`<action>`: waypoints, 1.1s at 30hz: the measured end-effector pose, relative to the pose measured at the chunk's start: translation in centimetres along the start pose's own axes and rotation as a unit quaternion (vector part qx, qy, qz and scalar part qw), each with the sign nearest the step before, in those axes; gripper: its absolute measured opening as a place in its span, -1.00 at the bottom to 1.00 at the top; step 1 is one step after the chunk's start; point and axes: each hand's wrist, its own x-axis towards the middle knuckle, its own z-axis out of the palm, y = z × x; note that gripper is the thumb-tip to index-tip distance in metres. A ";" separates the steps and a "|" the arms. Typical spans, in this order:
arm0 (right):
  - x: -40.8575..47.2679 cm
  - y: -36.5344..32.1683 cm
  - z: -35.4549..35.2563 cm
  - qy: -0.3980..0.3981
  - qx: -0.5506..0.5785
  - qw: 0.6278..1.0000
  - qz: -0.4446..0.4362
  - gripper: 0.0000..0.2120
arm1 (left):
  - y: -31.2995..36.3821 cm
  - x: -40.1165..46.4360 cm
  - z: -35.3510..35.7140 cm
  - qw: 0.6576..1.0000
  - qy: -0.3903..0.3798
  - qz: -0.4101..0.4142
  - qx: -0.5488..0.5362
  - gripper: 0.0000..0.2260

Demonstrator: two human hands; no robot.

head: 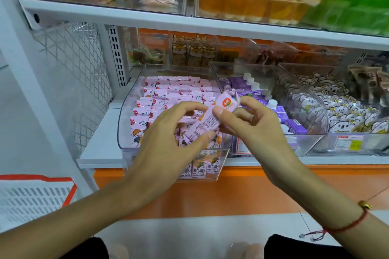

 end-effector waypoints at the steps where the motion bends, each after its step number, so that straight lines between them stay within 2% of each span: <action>1: 0.0 -0.1 0.2 0.006 -0.007 1.000 -0.009 -0.74 | 0.1 0.0 0.0 1.000 0.002 0.004 -0.004 -0.69; 3: 0.1 -0.4 0.4 -0.001 -0.019 1.000 -0.020 -0.71 | 0.2 0.1 0.0 0.999 0.011 -0.008 -0.032 -0.70; 6: 0.6 -0.6 0.1 -0.033 -0.013 0.999 0.010 -0.66 | 0.2 0.7 -0.5 0.993 0.008 -0.066 -0.101 -0.69; 10: 1.0 -0.2 -0.3 -0.032 -0.034 0.998 0.036 -0.79 | -0.1 1.1 -0.9 0.970 -0.051 -0.159 -0.179 -0.66; 15: 1.2 0.1 0.0 -0.022 -0.042 0.998 0.047 -0.69 | -0.2 1.0 -0.8 0.949 -0.085 -0.218 -0.210 -0.58; 18: 1.1 0.1 0.1 -0.023 -0.021 0.999 0.042 -0.69 | -0.2 1.0 -0.8 0.953 -0.085 -0.209 -0.203 -0.54; 22: 0.6 -0.4 0.3 -0.034 -0.046 0.998 -0.011 -0.71 | -0.1 1.1 -0.6 0.960 -0.075 -0.161 -0.218 -0.68; 27: -0.1 -0.7 -0.1 -0.090 -0.069 0.992 -0.059 -0.62 | -0.2 1.1 -0.9 0.975 -0.058 -0.090 -0.192 -0.64; 30: -0.2 -0.9 -0.1 -0.080 -0.046 0.994 -0.052 -0.59 | 0.1 1.1 -0.9 0.979 -0.055 -0.074 -0.184 -0.65; 33: -0.2 -1.1 0.1 -0.045 -0.033 0.998 -0.035 -0.48 | 0.3 1.0 -0.9 0.988 -0.016 -0.046 -0.145 -0.70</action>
